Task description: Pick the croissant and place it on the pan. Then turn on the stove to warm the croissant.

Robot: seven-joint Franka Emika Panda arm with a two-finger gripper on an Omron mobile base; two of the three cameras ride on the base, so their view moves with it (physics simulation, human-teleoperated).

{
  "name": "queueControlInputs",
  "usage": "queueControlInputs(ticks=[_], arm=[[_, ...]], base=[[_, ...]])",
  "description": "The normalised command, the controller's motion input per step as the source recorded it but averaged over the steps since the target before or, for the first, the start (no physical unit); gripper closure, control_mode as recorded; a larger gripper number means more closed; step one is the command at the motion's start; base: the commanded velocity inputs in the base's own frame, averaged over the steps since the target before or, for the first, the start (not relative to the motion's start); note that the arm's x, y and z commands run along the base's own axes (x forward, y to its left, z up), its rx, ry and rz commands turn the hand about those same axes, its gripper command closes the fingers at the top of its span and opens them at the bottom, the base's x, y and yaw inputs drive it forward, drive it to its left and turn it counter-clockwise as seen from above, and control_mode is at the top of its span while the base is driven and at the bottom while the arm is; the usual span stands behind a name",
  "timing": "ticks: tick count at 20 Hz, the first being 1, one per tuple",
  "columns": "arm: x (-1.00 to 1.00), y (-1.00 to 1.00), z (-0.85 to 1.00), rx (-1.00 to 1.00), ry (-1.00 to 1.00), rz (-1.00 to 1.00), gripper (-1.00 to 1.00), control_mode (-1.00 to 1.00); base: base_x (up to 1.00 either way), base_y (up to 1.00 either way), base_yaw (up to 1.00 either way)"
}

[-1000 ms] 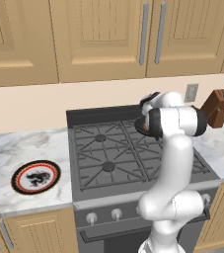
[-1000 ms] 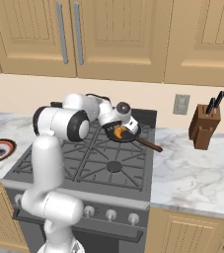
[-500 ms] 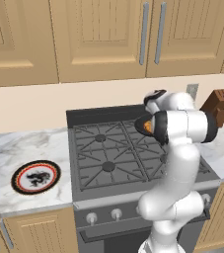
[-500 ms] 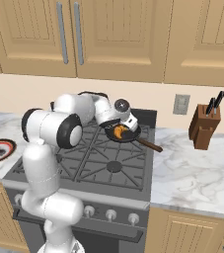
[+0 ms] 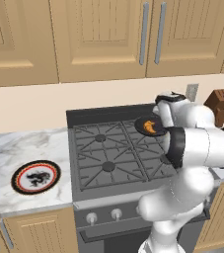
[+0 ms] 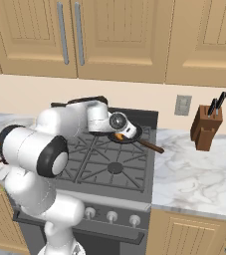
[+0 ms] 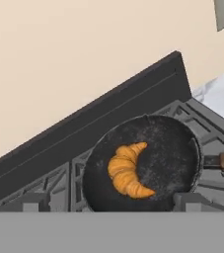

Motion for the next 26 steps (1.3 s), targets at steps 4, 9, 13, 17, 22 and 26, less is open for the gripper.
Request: queueControlInputs(ticks=[4,9,13,17,22,26], arm=[[-0.93,-0.08,0.31,-0.03,0.0,0.0,-1.0,-1.0],[-0.92,-0.23,0.64,-0.05,0.02,0.0,-1.0,-1.0],[-0.63,-0.26,1.0,-0.01,0.0,0.0,-1.0,-1.0],[-0.52,-0.27,1.0,-0.01,0.0,0.0,-1.0,-1.0],[-0.64,-0.31,1.0,-0.03,0.03,0.0,-1.0,-1.0],[-0.79,-0.23,0.7,-0.07,0.18,0.0,-1.0,-1.0]], base=[[0.0,0.0,0.0],[0.0,0.0,0.0],[0.0,0.0,0.0],[0.0,0.0,0.0],[0.0,0.0,0.0],[0.0,0.0,0.0]])
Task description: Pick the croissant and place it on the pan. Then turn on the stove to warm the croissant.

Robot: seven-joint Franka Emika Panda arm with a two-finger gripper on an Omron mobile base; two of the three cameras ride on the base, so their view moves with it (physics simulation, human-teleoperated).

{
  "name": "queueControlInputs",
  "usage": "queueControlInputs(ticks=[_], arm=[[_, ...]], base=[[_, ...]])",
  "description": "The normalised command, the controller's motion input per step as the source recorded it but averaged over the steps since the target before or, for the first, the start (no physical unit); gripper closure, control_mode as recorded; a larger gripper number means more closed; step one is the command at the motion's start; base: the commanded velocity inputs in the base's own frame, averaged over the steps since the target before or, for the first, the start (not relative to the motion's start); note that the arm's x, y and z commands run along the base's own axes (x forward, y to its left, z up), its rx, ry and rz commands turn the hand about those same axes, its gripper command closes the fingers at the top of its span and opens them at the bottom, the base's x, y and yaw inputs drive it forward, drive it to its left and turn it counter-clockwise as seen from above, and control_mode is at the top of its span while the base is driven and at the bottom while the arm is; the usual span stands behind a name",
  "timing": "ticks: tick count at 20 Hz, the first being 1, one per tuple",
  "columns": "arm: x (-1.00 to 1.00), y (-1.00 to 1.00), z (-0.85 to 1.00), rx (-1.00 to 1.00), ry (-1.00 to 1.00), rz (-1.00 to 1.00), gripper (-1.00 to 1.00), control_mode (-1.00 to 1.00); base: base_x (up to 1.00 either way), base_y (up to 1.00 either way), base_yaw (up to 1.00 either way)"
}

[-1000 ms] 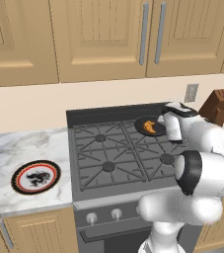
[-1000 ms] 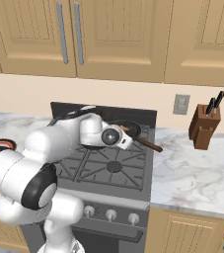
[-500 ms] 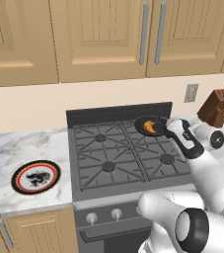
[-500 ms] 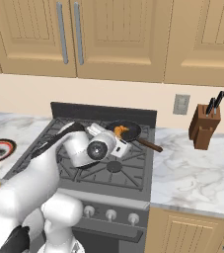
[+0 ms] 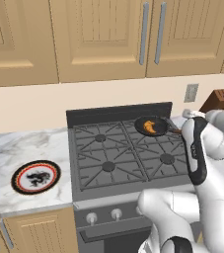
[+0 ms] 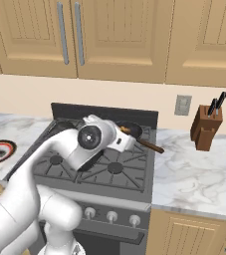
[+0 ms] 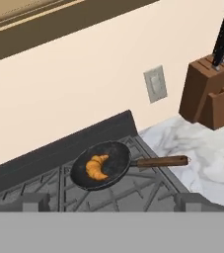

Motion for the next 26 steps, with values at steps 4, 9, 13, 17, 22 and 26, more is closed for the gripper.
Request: queueControlInputs(ticks=[4,9,13,17,22,26], arm=[[-0.64,-0.06,0.27,-0.09,0.26,0.0,-1.0,-1.0],[-0.58,0.0,0.0,-0.09,0.28,0.0,-1.0,-1.0],[-0.73,0.0,-0.15,-0.09,0.17,0.02,-1.0,-1.0],[-0.87,-0.12,-0.49,-0.01,0.01,0.0,-1.0,-1.0],[-0.86,-0.16,-0.61,0.09,-0.17,0.0,-1.0,-1.0],[-0.47,0.0,-0.17,0.12,-0.23,0.0,-1.0,-1.0]], base=[[0.0,0.0,0.0],[0.0,0.0,0.0],[0.0,0.0,0.0],[0.0,0.0,0.0],[0.0,0.0,0.0],[0.0,0.0,0.0]])
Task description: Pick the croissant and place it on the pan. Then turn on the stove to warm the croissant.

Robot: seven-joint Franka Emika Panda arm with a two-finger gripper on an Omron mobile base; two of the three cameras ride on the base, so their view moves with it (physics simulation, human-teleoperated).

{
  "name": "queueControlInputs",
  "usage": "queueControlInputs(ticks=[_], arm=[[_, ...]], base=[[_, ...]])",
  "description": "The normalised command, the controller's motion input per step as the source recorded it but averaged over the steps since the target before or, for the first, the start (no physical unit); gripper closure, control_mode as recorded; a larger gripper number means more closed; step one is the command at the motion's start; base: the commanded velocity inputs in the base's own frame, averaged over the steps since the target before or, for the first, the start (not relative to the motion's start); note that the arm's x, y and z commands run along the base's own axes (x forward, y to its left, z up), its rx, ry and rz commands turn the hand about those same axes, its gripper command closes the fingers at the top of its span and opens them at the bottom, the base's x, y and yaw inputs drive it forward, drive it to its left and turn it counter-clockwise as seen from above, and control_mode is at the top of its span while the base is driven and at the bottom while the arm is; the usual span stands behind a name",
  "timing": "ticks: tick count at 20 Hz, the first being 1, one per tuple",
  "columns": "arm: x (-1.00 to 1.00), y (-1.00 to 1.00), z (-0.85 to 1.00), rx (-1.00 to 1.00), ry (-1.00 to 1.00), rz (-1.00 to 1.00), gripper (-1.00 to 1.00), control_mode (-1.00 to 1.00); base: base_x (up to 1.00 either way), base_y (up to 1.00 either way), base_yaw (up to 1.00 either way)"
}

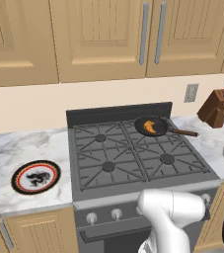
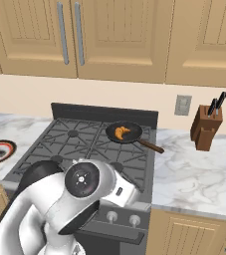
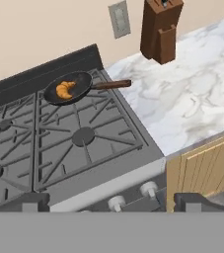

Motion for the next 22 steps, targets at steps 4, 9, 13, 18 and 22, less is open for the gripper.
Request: queueControlInputs(ticks=[4,9,13,18,22], arm=[[-0.35,0.0,-0.01,0.09,-0.14,0.0,-1.0,-1.0],[-0.26,0.0,-0.06,0.04,-0.11,0.04,-1.0,-1.0],[-0.13,0.0,-0.21,0.04,-0.14,0.08,-1.0,-1.0],[-0.18,0.0,-0.4,0.08,-0.18,0.1,-1.0,-1.0],[-0.23,0.0,-0.4,0.06,-0.19,0.08,-1.0,-1.0]], base=[[0.0,0.0,0.0],[0.0,0.0,0.0],[0.0,0.0,0.0],[0.0,0.0,0.0],[0.0,0.0,0.0]])
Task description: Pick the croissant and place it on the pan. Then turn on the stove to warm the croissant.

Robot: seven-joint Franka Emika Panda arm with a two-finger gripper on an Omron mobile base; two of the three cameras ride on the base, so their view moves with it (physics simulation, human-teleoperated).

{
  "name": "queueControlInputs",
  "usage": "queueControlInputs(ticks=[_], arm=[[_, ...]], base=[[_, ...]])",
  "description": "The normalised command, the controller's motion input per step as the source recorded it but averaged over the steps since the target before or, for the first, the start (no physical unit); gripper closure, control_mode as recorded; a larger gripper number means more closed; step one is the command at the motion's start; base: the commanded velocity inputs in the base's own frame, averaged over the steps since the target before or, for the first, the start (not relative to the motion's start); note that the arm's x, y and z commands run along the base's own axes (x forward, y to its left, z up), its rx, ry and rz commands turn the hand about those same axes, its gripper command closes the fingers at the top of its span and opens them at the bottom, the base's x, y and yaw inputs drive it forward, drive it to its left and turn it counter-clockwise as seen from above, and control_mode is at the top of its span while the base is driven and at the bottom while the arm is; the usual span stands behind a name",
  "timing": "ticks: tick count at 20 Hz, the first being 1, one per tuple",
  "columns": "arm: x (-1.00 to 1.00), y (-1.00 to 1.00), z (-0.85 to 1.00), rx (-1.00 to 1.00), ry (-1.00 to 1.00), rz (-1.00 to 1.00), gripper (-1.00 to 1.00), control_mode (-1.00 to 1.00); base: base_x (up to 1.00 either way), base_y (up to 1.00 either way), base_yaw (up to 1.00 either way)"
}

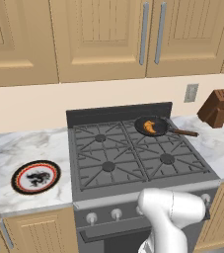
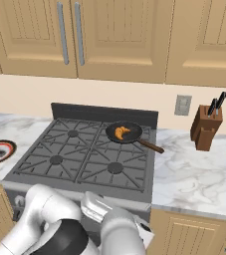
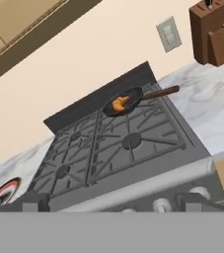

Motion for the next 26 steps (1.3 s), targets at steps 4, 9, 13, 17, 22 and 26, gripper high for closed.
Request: queueControlInputs(ticks=[4,9,13,17,22,26], arm=[[-0.21,0.0,-0.38,0.03,-0.18,0.02,-1.0,-1.0],[-0.19,0.02,-0.3,0.03,-0.2,0.0,-1.0,-1.0],[0.0,0.15,-0.17,0.0,-0.13,-0.01,-1.0,-1.0],[0.0,0.1,-0.13,0.0,-0.03,-0.06,-1.0,-1.0],[0.04,0.25,-0.37,0.0,-0.09,-0.01,-1.0,-1.0],[0.09,0.18,-0.44,0.01,-0.14,0.0,-1.0,-1.0]], base=[[0.0,0.0,0.0],[0.0,0.0,0.0],[0.0,0.0,0.0],[0.0,0.0,0.0],[0.0,0.0,0.0],[0.0,0.0,0.0]])
